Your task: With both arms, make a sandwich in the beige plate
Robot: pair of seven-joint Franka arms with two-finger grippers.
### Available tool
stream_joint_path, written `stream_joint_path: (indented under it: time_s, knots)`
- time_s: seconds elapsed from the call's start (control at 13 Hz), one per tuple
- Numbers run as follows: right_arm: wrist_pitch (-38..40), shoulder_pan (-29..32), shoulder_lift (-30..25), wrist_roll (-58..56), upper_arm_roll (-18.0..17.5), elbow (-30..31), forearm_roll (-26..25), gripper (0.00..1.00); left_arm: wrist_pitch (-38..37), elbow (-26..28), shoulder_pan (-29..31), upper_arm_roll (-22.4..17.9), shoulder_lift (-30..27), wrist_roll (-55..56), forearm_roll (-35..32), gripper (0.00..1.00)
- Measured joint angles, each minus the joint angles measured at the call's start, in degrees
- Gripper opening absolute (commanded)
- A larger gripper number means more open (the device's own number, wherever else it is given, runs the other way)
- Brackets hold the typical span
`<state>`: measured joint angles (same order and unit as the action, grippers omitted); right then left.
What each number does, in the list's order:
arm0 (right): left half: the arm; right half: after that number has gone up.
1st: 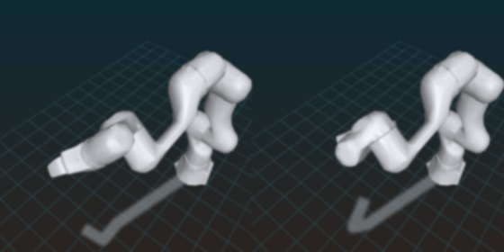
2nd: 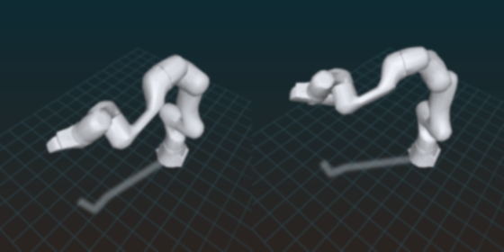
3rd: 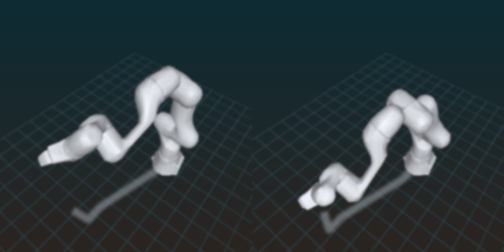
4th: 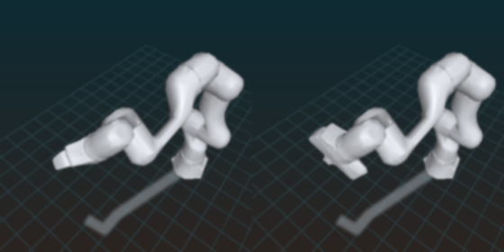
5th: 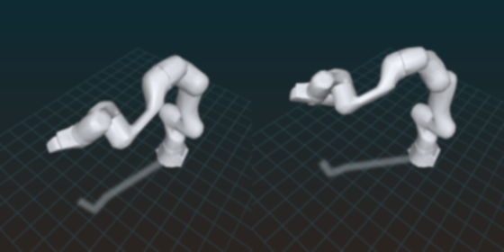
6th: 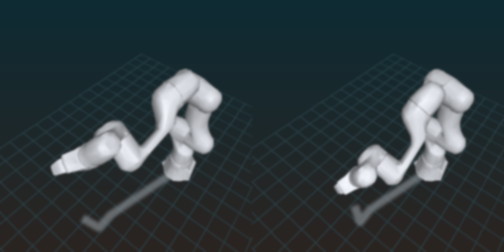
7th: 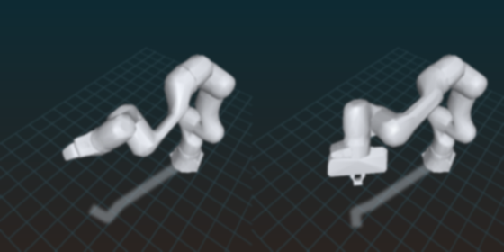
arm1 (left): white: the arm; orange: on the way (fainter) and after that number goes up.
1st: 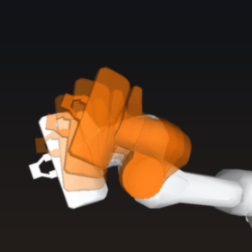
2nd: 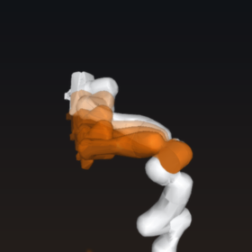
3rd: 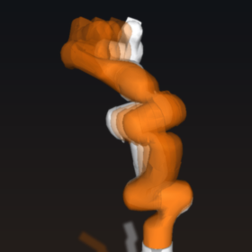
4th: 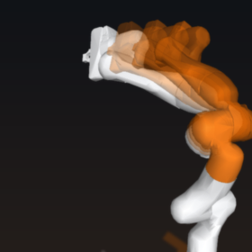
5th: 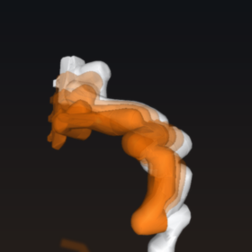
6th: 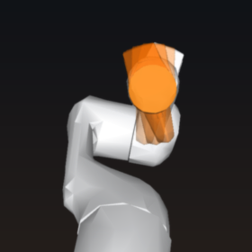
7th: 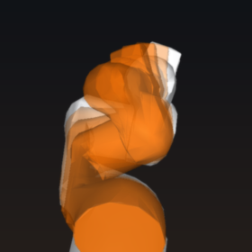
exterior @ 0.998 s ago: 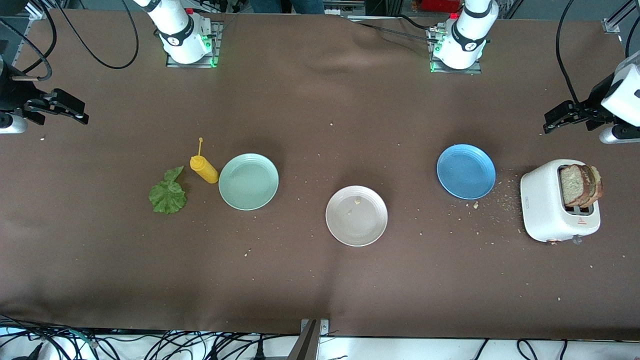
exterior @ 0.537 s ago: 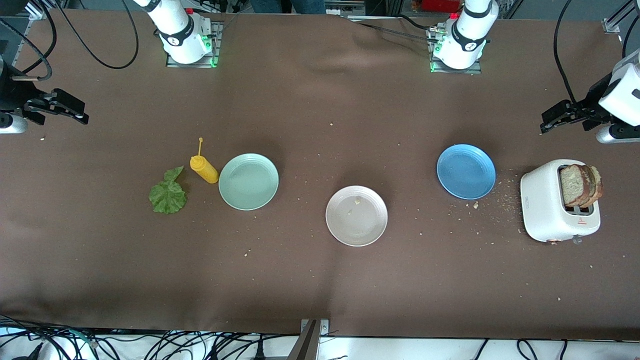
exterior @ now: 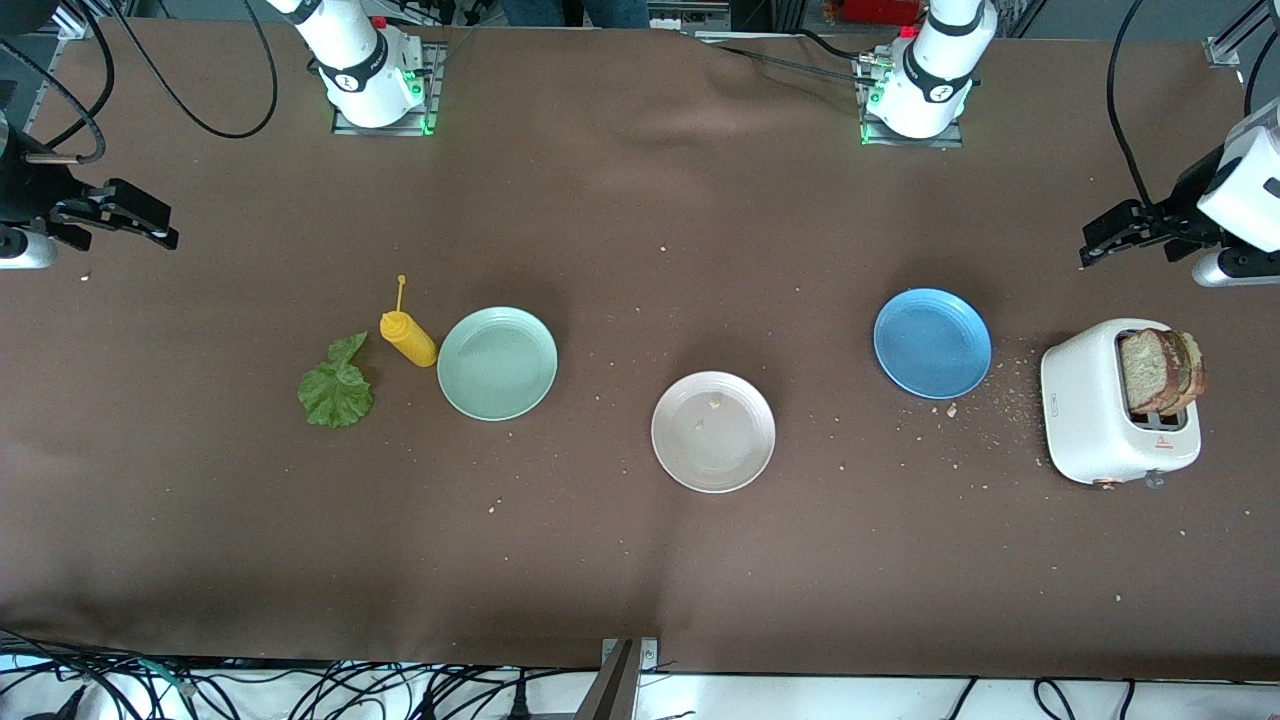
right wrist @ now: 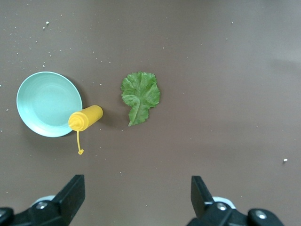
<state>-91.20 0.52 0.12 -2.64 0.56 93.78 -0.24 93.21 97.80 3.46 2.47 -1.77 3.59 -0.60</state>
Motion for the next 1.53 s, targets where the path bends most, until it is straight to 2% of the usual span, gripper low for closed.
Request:
stream_joint_path:
  time_s: [1.53]
  knots:
    - [1.5, 0.2, 0.9, 0.0, 0.1, 0.0, 0.0, 1.0, 0.0, 0.0, 0.0, 0.0, 0.0, -0.4, 0.0, 1.0]
